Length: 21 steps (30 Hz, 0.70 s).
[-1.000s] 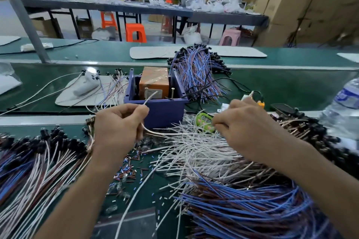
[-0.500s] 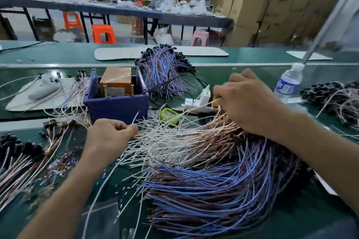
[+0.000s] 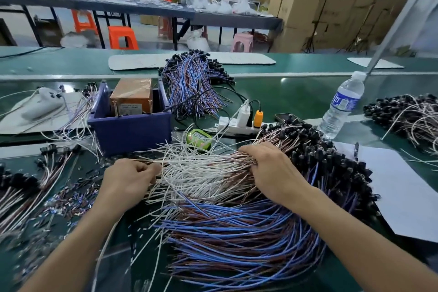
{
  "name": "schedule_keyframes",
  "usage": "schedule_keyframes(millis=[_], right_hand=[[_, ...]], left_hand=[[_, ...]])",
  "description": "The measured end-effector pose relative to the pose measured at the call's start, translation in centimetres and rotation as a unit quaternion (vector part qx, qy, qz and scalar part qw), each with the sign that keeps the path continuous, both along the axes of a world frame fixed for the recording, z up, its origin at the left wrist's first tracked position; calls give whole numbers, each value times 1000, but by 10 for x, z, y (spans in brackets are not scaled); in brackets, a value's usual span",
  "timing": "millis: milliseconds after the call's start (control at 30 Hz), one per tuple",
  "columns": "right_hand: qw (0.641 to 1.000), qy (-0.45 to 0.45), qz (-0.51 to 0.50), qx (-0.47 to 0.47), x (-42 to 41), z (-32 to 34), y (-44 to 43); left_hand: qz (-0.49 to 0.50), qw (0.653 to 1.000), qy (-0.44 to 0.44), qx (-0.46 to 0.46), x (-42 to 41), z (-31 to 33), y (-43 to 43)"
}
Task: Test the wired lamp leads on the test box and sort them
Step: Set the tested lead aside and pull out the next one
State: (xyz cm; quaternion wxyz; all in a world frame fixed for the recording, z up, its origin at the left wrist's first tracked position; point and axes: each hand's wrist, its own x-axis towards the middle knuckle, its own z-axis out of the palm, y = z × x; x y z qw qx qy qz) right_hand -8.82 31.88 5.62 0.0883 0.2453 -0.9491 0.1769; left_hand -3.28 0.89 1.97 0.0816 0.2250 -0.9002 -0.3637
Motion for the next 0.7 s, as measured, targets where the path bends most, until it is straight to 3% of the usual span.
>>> schedule_keyframes(millis=[100,233,400,700], right_hand=[[997,-52,-2,-54,4,-2,-7],[992,-36,33,-119,14,-1,-30],[977,-67,62,-193,23,1,-92],[948,-179,163,-206,43,-8,-254]], left_hand=[[8,1000,0,-16,0,-1,1],[71,987,-42,-135,3,3,3],[128,971,-41,-196,16,17,-22],[239,945,7,-225,83,21,-124]])
